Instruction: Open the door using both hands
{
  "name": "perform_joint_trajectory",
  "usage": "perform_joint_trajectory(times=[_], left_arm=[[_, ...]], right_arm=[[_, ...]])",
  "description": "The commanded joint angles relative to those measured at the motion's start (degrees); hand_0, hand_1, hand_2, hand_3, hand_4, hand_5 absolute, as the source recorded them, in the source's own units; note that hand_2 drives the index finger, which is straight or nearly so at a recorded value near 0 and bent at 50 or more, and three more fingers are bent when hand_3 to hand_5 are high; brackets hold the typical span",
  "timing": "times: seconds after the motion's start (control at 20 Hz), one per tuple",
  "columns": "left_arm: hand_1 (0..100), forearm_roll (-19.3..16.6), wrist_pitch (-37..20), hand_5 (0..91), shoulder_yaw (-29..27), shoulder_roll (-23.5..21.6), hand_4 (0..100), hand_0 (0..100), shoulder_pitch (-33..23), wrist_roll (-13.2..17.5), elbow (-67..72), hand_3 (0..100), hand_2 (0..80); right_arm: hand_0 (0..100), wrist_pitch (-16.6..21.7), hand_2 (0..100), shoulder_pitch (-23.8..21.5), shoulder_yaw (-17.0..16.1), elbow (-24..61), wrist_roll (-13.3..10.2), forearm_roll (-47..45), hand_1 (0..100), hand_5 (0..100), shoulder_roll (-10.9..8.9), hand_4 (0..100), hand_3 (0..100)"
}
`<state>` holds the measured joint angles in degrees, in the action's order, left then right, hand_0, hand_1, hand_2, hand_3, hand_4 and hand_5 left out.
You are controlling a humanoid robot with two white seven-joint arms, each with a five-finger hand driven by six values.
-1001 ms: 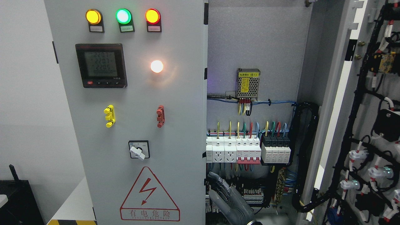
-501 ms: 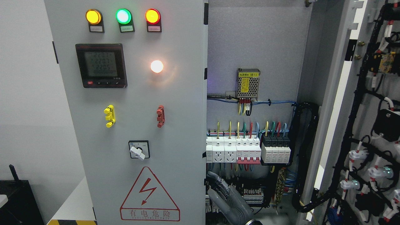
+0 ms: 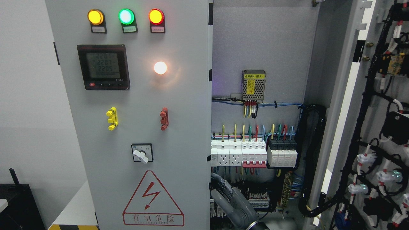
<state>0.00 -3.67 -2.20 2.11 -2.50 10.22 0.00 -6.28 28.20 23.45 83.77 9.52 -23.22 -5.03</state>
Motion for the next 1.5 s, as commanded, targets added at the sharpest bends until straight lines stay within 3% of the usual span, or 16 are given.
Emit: perform_joint_trajectory(times=[0.0,0.4,0.55,1.05,1.2,1.45], left_arm=[[39,0.00,-0.02,0.0,0.00,0.00,0,12,-0.05,-0.02,1.23,0,0.0],[39,0.00,-0.02,0.0,0.00,0.00,0,12,-0.05,-0.02,1.23,0,0.0],[39,0.00,-0.02,0.0,0.00,0.00,0,12,-0.05,-0.02,1.23,0,0.0],[39,0.00,-0.02,0.0,0.00,0.00,0,12,0.04,-0.02,1.23,0,0.0],[39,0.00,-0.02,0.0,0.00,0.00,0,12,-0.05,-0.02,1.23,0,0.0],[39,0.00,-0.02,0.0,0.00,0.00,0,12,0.04,-0.02,1.23,0,0.0]], right_arm=[[12,0.04,0,0.81,0.29,-2.03,1.03,-0.25,39,0,0.11,0,0],[12,0.04,0,2.56,-0.15,-4.04,2.35,-0.69,39,0,0.11,0,0],[12,0.13,0,2.56,-0.24,-4.58,4.45,-0.69,39,0,0.11,0,0],[12,0.04,0,3.79,-0.42,-5.37,4.72,-3.15,39,0,0.11,0,0],[12,0.04,0,3.71,-0.42,-5.37,7.26,-3.15,39,0,0.11,0,0],[12,0.04,0,3.88,-0.51,-5.45,7.71,-3.15,39,0,0.11,0,0]])
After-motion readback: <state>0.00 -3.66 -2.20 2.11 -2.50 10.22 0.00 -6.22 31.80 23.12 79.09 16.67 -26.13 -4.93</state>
